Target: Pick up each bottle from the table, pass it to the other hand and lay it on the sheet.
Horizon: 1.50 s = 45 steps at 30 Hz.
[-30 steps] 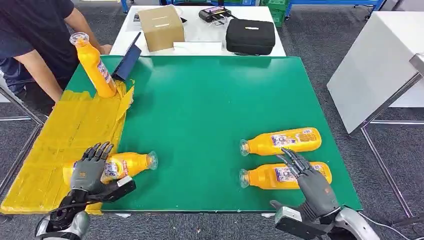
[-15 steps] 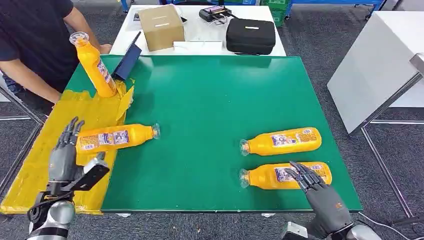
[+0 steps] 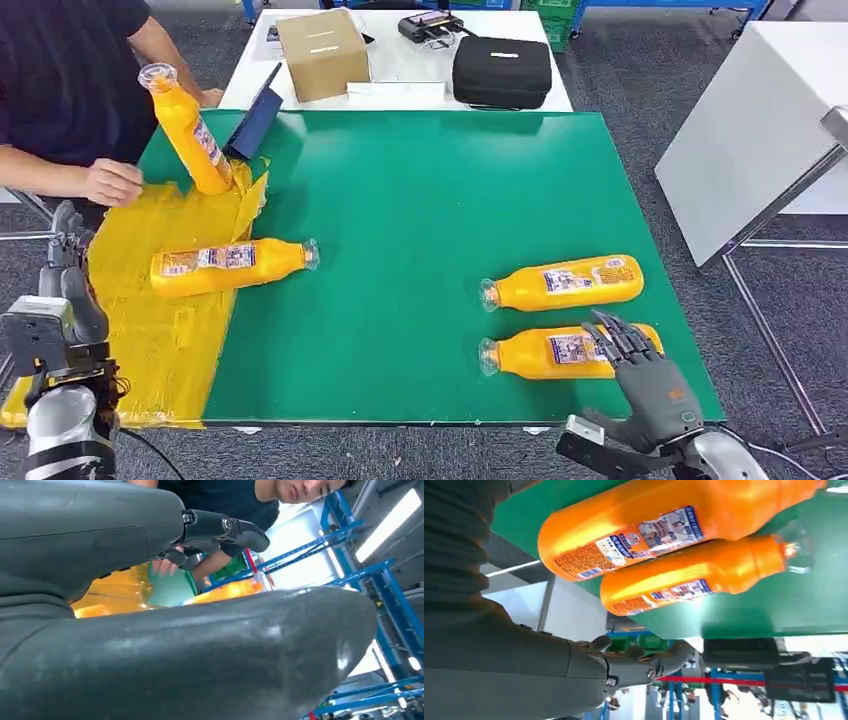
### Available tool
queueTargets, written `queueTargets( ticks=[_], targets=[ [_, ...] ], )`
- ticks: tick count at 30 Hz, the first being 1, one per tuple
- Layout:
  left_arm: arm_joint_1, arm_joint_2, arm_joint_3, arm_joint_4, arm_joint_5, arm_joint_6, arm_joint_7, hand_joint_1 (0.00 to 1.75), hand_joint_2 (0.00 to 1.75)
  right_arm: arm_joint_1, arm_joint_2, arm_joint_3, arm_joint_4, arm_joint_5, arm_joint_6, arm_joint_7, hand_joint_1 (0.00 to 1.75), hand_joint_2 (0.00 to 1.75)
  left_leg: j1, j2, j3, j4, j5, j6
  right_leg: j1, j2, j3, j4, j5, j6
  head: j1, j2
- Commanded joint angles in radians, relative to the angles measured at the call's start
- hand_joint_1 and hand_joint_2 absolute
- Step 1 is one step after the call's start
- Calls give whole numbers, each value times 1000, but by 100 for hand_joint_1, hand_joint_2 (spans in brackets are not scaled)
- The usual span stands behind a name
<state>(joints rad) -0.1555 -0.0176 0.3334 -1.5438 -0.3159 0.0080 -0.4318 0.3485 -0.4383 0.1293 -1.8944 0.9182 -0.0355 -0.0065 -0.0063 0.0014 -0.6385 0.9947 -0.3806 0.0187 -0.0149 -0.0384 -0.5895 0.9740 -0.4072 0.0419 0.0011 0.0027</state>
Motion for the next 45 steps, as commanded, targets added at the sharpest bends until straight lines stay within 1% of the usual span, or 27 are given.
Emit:
queueTargets(
  ticks=[1,2,3,5,6,7,8,11,13,14,16,17,19,25,26,29,30,31,32,34,35,36,38,40,42,43,45],
  targets=[
    [-15,-47,-21,-24,36,-46,10,0,0,-53,59,-94,148,11,42,18,0,175,2,-1,5,0,-3,-2,2,2,6,-2,-2,-2,0,0],
    [-11,-49,-40,-33,37,-48,12,0,0,-55,58,-113,163,9,50,15,0,175,2,0,6,0,-3,-2,2,3,7,-2,-3,-2,0,0],
    [-6,-48,-58,-41,35,-48,12,0,0,-59,59,-128,177,7,57,11,0,175,1,-1,3,0,-1,-1,1,1,4,-2,-1,-1,0,0],
    [0,-45,-94,-62,32,-40,19,0,0,-61,63,-161,199,15,71,5,0,175,3,-2,7,0,-4,-2,2,3,9,-3,-3,-2,0,0],
    [1,-45,-100,-66,38,-37,24,0,0,-62,62,-170,206,17,80,2,0,175,2,-2,4,0,-2,-1,1,1,5,-2,-2,-1,0,0],
    [-1,-43,-107,-67,44,-38,28,0,0,-62,61,-182,211,18,85,1,0,175,2,-2,5,1,-3,-1,2,2,7,-2,-2,-1,0,0],
    [-1,-41,-109,-67,44,-38,28,0,0,-64,64,-185,216,19,85,2,0,175,1,-2,3,0,-2,-1,1,0,5,-2,-2,-1,0,0],
    [-3,-40,-109,-68,44,-38,28,0,0,-68,64,-187,217,18,85,2,0,175,2,-1,5,0,-3,-2,1,2,7,-2,-2,-2,0,0],
    [-1,-37,-107,-66,44,-39,28,0,0,-69,69,-184,217,19,84,3,0,175,0,-1,2,0,-1,-1,0,1,3,-1,-1,-1,0,0],
    [-1,-37,-107,-66,44,-39,28,0,0,-69,69,-184,217,19,84,3,0,175,1,0,4,0,-2,-2,1,3,6,-2,-2,-2,0,0],
    [-1,-37,-107,-66,44,-39,28,0,0,-69,69,-184,217,19,84,3,0,175,1,0,4,0,-3,-2,1,3,6,-2,-2,-2,0,0],
    [-2,-39,-104,-64,62,-42,28,0,0,-75,71,-185,227,31,88,6,0,175,0,0,3,0,-1,-1,0,2,4,-1,-1,-1,0,0],
    [-3,-37,-113,-59,64,-44,29,0,0,-90,73,-195,257,34,93,5,0,175,2,0,6,0,-3,-2,1,4,7,-2,-2,-2,0,0],
    [-3,-36,-136,-45,66,-46,30,0,0,-143,81,-208,326,63,100,-6,0,175,1,0,5,0,-3,-1,1,3,6,-3,-1,-1,0,0],
    [-5,-37,-137,-44,68,-46,30,0,0,-156,80,-202,337,68,102,-9,0,175,1,0,3,-1,-1,-1,1,2,4,-2,-1,-1,0,0],
    [-10,-36,-148,-41,68,-48,28,0,0,-195,87,-178,370,88,101,-23,0,175,1,2,5,-1,-2,-1,1,5,6,-3,-1,-1,0,0],
    [-12,-36,-154,-39,68,-49,28,0,0,-223,92,-153,391,96,100,-26,0,175,1,1,3,-1,-1,-1,1,3,4,-2,0,-1,0,0],
    [-13,-36,-157,-38,68,-50,28,0,0,-240,94,-138,403,98,101,-26,0,175,1,1,5,-1,-2,-2,1,5,6,-2,-1,-1,0,0],
    [-14,-37,-158,-38,67,-48,29,0,0,-255,93,-119,414,100,102,-26,0,175,1,2,3,-1,-1,-1,1,3,3,-2,0,-1,0,0],
    [-13,-40,-160,-39,66,-46,29,0,0,-280,95,-86,433,110,104,-24,0,175,2,3,6,-1,-3,-2,1,6,6,-3,-1,-2,0,0],
    [-10,-41,-161,-42,67,-45,28,0,0,-291,94,-70,441,111,104,-24,0,175,1,2,5,-1,-2,-2,1,5,5,-3,0,-1,0,0],
    [-9,-41,-162,-43,67,-45,28,0,0,-301,94,-51,450,112,105,-23,0,175,2,4,6,0,-3,-2,2,7,7,-3,-1,-2,0,0],
    [-9,-40,-162,-43,67,-45,28,0,0,-311,92,-30,459,123,101,-20,0,175,1,2,3,-1,-1,-1,1,4,4,-2,0,-1,0,0],
    [-10,-40,-160,-40,67,-45,28,0,0,-322,87,-1,469,127,100,-20,0,175,2,3,6,0,-3,-2,2,6,7,-2,-1,-2,0,0],
    [-11,-40,-157,-37,68,-45,28,0,0,-333,81,23,478,130,99,-21,0,175,2,2,6,0,-3,-2,2,5,7,-2,-2,-2,0,0],
    [-12,-40,-155,-35,69,-44,27,0,0,-341,80,41,487,130,101,-20,0,175,1,2,3,0,-1,-1,1,4,4,-2,0,-1,0,0],
    [-16,-41,-152,-31,75,-43,25,0,0,-355,73,77,501,124,119,-35,0,175,2,3,6,0,-3,-1,1,6,7,-2,-1,-1,0,0]
  ],
)
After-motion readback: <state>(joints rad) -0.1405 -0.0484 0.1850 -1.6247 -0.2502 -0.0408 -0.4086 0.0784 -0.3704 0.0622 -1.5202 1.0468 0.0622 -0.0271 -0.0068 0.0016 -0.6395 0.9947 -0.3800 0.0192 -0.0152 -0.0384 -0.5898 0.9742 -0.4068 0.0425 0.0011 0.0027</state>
